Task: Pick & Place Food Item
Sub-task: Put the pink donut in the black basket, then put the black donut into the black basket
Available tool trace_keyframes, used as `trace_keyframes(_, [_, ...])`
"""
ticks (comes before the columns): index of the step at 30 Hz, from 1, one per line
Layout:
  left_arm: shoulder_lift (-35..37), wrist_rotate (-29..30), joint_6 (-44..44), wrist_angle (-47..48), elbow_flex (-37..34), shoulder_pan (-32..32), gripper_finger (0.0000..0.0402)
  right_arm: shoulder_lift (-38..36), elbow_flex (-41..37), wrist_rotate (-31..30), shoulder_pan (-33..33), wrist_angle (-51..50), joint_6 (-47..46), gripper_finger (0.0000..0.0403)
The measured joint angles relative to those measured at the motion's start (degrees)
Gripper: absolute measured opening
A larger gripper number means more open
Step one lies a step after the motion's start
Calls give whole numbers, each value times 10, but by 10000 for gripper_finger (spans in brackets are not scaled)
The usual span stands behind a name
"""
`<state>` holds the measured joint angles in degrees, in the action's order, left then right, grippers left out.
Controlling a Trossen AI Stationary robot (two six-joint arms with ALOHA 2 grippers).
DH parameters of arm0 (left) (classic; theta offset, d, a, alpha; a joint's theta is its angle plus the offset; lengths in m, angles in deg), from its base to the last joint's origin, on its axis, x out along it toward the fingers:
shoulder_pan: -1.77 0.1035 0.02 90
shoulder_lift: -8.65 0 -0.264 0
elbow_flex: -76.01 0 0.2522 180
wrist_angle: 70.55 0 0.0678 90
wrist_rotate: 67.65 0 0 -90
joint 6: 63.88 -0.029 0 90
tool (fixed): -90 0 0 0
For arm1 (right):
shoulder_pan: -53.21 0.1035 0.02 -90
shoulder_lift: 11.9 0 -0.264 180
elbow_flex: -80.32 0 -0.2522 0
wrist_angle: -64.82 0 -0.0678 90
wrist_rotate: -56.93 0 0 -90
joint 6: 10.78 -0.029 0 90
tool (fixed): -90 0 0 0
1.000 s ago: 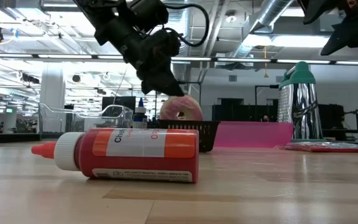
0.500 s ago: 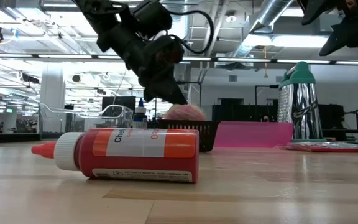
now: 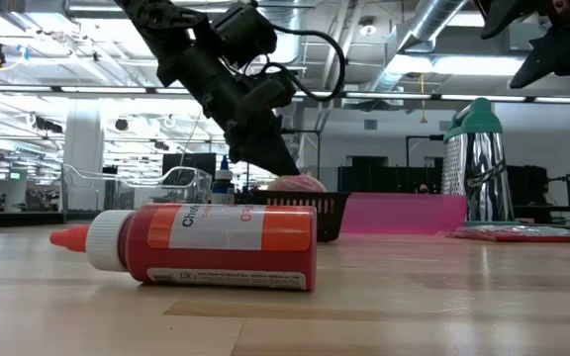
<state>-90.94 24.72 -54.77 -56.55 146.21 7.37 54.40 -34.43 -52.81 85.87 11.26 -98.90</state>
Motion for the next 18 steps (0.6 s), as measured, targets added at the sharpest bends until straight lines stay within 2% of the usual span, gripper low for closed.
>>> trace_keyframes(4, [17,50,-20,-3,0,2,67,0,0,0,0,0,0,258])
trace_keyframes(9, [44,78,-47,14,0,12,96,0,0,1,0,-3,0,258])
trace_keyframes(14, [87,80,-59,15,1,16,103,0,0,1,0,-6,0,258])
trace_keyframes(18, [141,52,-70,47,0,1,103,0,0,6,15,-21,-2,258])
